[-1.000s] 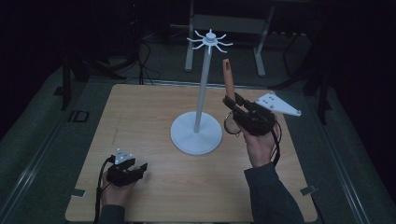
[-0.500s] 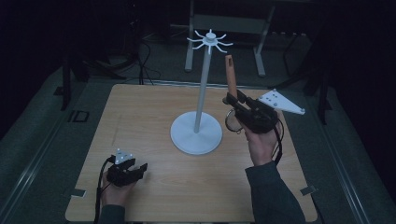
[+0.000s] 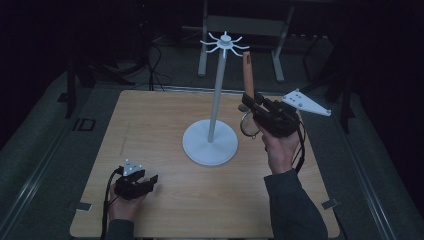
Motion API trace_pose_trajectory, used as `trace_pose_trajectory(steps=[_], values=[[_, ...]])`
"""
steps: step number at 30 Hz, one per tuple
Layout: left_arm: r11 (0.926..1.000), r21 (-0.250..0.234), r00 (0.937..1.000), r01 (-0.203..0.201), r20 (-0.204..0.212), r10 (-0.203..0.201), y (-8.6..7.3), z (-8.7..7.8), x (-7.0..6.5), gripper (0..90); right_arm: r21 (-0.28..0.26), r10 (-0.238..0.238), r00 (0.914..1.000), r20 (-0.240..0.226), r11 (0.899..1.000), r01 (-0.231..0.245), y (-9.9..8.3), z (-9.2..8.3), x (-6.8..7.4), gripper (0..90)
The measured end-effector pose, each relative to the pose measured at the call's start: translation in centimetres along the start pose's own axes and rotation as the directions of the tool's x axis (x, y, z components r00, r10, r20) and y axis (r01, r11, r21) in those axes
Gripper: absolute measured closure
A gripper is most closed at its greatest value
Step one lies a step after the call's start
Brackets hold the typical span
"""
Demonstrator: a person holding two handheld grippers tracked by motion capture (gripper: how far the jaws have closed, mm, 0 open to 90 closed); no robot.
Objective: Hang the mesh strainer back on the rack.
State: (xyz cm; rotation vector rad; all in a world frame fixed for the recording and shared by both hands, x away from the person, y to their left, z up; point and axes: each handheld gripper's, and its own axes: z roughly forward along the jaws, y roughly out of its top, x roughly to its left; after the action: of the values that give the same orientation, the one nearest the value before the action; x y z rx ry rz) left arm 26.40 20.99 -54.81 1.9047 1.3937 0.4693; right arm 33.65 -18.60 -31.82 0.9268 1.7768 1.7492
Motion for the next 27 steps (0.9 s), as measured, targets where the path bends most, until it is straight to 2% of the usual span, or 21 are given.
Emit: trace_pose_trajectory(steps=[11,27], values=[[1.0,-0.004,1.0,0.003,-0.003,-0.003,0.0,-0.1,0.1,43.8,0.011,0.056,0.9972,-0.049,0.998,-0.056,0.2,1.1,-0.5,69.0],[1.0,-0.005,1.0,0.004,-0.002,-0.004,0.0,-0.1,0.1,43.7,0.043,0.088,0.9928,-0.081,0.995,-0.085,0.7,2.5,-0.8,69.0]])
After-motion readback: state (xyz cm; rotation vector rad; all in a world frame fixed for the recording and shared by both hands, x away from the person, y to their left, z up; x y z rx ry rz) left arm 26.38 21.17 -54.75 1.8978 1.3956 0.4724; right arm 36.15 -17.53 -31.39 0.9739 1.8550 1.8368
